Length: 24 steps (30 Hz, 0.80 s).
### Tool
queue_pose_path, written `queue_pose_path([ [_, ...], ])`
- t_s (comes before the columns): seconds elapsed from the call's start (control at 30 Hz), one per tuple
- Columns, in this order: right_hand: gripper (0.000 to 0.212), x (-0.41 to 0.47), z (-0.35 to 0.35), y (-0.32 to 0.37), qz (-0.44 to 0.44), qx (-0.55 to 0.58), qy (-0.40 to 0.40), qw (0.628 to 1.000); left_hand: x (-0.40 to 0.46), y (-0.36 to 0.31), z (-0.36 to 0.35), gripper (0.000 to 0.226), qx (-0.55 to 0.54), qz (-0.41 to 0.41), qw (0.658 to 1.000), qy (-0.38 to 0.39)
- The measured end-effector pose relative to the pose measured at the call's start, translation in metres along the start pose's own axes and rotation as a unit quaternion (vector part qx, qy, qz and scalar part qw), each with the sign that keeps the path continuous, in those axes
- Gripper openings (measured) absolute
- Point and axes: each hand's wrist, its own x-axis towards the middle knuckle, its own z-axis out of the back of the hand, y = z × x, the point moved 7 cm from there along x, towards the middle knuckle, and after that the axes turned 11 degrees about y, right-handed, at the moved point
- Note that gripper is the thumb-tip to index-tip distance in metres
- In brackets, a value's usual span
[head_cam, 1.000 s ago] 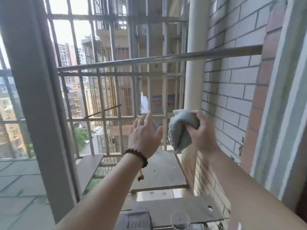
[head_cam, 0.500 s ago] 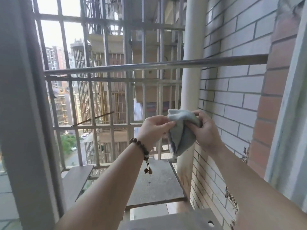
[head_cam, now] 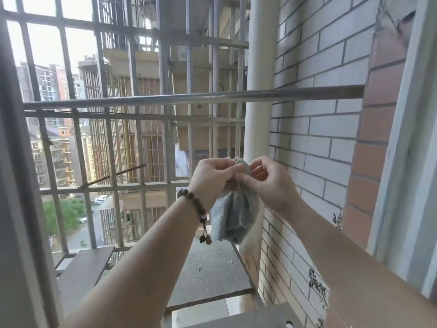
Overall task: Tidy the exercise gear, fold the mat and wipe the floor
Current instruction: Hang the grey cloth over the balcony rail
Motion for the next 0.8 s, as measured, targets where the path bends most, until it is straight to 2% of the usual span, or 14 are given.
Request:
queue_pose_path([
  [0.1, 0.036, 0.001, -0.001, 0.003, -0.005, 0.012, 0.008, 1.0, 0.001, -0.004, 0.0, 0.009, 0.024, -0.006, 1.0, 0.011],
  [0.3, 0.01, 0.008, 0.006, 0.004, 0.01, 0.082, 0.034, 0.996, 0.004, -0.009, 0.005, 0.009, 0.04, -0.005, 0.999, 0.032],
  [0.37, 0.01, 0.01, 0.014, 0.003, 0.005, 0.066, 0.014, 0.998, 0.008, -0.011, 0.011, 0.011, 0.053, 0.001, 0.998, 0.02],
  [0.47, 0.015, 0.015, 0.038, 0.002, -0.004, 0.044, -0.05, 0.998, 0.013, -0.016, 0.029, 0.02, 0.11, 0.005, 0.993, -0.045],
  [0.57, 0.017, 0.021, 0.061, 0.011, -0.002, 0.014, -0.097, 0.995, 0.015, -0.031, 0.037, 0.028, 0.159, -0.021, 0.985, -0.069],
  [0.63, 0.017, 0.027, 0.066, 0.02, 0.01, -0.001, -0.086, 0.996, 0.015, -0.044, 0.037, 0.031, 0.201, -0.05, 0.976, -0.07],
  [0.8, 0.016, 0.039, 0.089, 0.048, 0.057, -0.071, -0.075, 0.993, 0.017, -0.068, 0.039, 0.016, 0.316, -0.097, 0.943, -0.032],
])
